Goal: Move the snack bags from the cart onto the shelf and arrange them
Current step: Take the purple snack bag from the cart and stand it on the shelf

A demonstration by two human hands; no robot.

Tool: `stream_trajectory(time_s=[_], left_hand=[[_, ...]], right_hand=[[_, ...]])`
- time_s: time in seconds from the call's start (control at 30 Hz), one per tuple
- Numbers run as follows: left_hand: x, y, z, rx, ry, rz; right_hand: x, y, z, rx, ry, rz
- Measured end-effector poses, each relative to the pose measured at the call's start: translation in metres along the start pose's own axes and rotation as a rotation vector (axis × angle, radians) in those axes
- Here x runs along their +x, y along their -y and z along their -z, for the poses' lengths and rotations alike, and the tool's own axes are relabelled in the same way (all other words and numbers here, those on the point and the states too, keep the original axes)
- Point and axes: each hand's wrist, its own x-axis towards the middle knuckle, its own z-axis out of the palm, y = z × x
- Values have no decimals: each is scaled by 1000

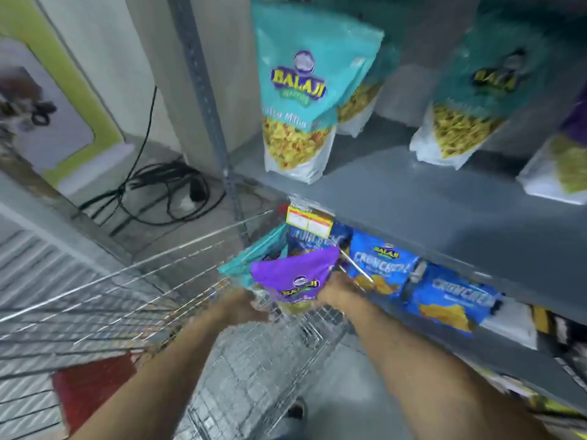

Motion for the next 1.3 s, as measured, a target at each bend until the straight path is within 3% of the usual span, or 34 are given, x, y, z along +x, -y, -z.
stream_trajectory(time_s=[0.1, 0.27, 0.5, 0.7, 0.87, 1.1, 1.3], left_hand=[[34, 25, -25, -312, 3, -44], [77, 28, -53, -628, -182, -218], [59, 6, -52, -787, -264, -283], [-37, -73, 14, -699, -255, -486], [-104, -177, 48, -508, -211, -658], [-127, -324, 6, -334, -156, -945], [-94, -431, -67, -352, -99, -1044]], right_hand=[[40, -20, -6, 241, 73, -117], [92, -32, -26, 491, 93, -24], [65, -26, -5, 625, 1, 159], [-53, 6, 47, 861, -105, 335], [-151, 5, 114, 978, -297, 456], [-224, -58, 220, 971, -601, 497], [-232, -128, 305, 969, -785, 407]])
